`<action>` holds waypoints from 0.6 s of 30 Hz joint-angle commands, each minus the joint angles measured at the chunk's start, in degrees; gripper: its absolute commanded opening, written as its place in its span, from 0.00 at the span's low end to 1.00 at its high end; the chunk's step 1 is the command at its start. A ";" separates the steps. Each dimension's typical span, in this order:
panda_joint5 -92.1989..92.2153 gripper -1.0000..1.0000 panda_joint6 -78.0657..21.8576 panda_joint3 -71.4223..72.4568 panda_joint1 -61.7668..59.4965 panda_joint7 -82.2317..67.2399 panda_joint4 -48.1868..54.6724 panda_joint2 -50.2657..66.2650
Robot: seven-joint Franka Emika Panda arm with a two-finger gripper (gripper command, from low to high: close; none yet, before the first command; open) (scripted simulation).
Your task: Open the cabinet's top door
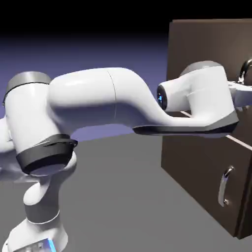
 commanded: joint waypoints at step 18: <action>14.07 0.00 -11.68 28.02 -37.37 0.20 -25.21 1.18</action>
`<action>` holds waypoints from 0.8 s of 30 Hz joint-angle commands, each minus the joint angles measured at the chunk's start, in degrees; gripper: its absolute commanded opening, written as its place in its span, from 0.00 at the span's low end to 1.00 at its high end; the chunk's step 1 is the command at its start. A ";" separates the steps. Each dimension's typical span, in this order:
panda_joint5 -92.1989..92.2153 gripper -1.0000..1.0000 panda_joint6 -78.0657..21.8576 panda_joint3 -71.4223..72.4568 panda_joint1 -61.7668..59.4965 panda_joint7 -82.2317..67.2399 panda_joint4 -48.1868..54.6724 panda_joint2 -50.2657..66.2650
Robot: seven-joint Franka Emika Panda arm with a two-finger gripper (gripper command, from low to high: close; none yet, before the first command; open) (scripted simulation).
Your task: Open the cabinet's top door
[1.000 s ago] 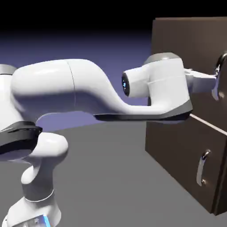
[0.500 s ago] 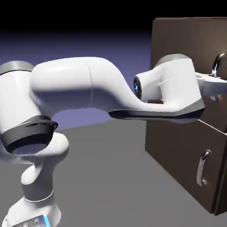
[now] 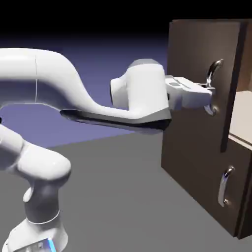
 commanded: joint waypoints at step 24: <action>28.05 0.00 5.22 42.71 -49.82 -0.04 -19.67 -13.63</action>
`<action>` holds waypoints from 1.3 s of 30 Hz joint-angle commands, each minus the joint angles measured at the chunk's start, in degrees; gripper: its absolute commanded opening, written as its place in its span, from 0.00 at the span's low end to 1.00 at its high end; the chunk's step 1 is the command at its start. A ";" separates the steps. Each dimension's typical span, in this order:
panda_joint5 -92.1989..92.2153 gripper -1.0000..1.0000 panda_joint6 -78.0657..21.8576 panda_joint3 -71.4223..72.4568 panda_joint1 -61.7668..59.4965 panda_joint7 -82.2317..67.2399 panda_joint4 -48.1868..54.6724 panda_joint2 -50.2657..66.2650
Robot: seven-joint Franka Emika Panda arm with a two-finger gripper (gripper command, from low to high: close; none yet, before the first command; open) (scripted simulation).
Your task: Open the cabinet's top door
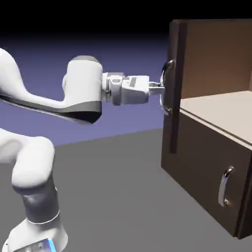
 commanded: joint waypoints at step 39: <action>78.06 0.00 -41.90 36.11 12.44 -48.18 -13.13 -34.16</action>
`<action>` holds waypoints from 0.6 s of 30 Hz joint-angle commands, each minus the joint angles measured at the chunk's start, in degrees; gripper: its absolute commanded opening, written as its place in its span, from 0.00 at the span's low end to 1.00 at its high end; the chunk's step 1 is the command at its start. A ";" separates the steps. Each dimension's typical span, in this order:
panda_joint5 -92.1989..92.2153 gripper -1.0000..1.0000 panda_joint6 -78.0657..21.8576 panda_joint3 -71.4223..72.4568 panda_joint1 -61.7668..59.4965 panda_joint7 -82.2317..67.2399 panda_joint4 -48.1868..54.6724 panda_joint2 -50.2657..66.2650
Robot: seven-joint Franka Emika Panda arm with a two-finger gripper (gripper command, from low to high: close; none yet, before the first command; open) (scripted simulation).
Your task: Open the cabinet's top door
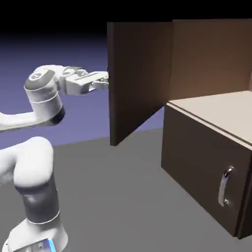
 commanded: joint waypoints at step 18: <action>20.55 0.00 -41.19 27.20 -12.75 -1.57 31.96 5.03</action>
